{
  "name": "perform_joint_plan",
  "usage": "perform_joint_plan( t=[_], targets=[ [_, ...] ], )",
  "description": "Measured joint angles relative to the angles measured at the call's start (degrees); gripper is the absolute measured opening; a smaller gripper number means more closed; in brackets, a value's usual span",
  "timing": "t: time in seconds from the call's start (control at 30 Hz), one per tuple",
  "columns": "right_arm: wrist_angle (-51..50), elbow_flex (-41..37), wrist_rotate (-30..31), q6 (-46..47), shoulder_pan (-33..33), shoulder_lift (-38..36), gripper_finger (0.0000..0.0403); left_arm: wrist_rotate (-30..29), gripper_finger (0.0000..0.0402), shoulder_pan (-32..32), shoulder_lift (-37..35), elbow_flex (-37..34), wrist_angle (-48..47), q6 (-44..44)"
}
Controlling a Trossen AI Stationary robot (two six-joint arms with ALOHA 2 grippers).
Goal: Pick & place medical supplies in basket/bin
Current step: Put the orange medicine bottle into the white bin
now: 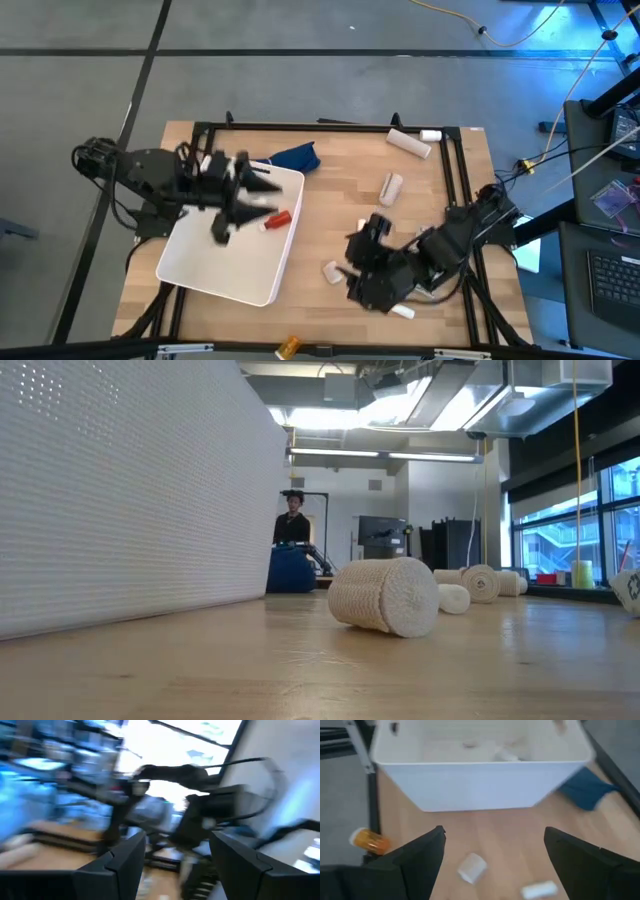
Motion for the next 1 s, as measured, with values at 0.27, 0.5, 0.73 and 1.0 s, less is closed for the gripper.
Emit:
perform_joint_plan(
  t=[0.27, 0.5, 0.73, 1.0],
  targets=[
    [8.0, 0.0, 0.0, 0.2, 3.5, 4.8, 0.0338, 13.0, 0.0215, -5.3, 6.3, 0.0, 10.0, -2.7],
    [8.5, 0.0, 0.0, 4.5, 5.7, 7.8, 0.0338, 22.2, 0.0215, -9.2, 13.0, 0.0, 20.1, -1.3],
    [6.9, 0.0, 0.0, 5.2, 8.0, 8.7, 0.0338, 17.7, 0.0215, -15.1, 21.1, 0.0, 23.9, -1.8],
    [-0.3, 0.0, -2.6, 12.1, 11.0, 8.5, 0.0338, 0.8, 0.0201, -22.8, 30.6, 8.0, 10.7, -9.7]
  ],
)
